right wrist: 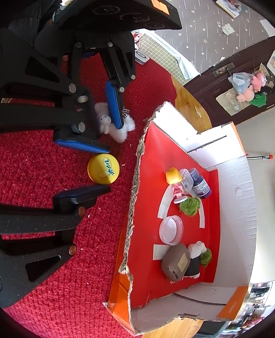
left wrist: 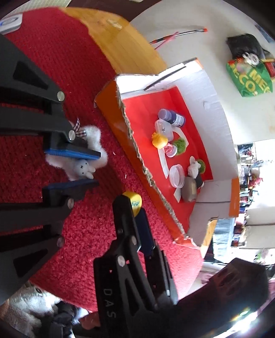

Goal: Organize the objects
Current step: 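Carry the sheep and yellow lid over the box wall with both tools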

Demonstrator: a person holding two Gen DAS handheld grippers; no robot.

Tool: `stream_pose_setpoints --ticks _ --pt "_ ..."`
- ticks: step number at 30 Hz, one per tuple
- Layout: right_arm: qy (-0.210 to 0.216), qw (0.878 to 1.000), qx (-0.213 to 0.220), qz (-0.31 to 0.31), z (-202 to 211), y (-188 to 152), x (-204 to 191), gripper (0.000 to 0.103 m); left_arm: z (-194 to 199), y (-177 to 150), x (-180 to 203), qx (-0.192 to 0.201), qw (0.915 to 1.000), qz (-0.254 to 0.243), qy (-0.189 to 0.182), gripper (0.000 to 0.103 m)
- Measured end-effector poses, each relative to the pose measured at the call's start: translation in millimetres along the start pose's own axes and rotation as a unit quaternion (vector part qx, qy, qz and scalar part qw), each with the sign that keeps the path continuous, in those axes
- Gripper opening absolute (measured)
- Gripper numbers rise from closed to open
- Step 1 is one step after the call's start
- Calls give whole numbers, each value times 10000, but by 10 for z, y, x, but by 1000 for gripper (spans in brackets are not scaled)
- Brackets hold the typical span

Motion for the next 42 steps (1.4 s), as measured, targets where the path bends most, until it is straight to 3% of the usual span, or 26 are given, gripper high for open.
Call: stream_pose_setpoints --ticks 15,42 --pt "134 9997 178 62 160 -20 -71 29 212 -95 -37 383 9987 335 -60 17" --pt "107 9986 421 298 440 32 -226 29 741 63 3 1084 9937 284 -32 17"
Point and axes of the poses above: each gripper's, at about its wrist camera, not at the fingertips, and z roughly against the way its jaws point, x to its right, y to its top, the point moved 1 cm from there along -z, roughly the way its jaws point, and after that the axes turned 9 degrees about -x, right-handed, at the moved point
